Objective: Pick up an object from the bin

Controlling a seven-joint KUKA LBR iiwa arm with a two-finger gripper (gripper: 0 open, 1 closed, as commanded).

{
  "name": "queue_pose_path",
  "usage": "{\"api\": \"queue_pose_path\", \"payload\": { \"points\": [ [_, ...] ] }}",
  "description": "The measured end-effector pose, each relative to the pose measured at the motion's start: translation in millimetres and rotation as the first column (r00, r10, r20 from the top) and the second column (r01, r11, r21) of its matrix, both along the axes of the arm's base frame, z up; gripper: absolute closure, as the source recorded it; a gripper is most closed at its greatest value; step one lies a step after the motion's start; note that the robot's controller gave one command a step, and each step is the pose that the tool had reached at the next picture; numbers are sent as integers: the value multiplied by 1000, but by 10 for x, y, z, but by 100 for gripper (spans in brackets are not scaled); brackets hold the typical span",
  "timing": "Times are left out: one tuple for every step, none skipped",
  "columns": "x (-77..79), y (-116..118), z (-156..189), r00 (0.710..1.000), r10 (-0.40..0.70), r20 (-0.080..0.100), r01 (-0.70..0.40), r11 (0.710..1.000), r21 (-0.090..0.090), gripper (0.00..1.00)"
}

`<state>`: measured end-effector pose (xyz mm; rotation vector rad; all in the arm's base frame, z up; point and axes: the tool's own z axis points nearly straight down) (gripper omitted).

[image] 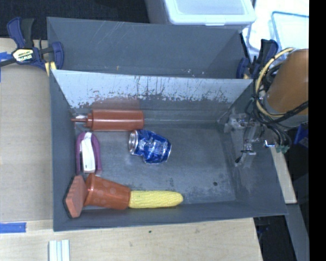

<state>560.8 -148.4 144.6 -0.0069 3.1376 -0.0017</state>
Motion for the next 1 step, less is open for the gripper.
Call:
{"api": "queue_pose_path", "payload": {
  "points": [
    [0, 0, 0, 1000, 0, 0, 0, 1000, 0, 0]
  ]
}}
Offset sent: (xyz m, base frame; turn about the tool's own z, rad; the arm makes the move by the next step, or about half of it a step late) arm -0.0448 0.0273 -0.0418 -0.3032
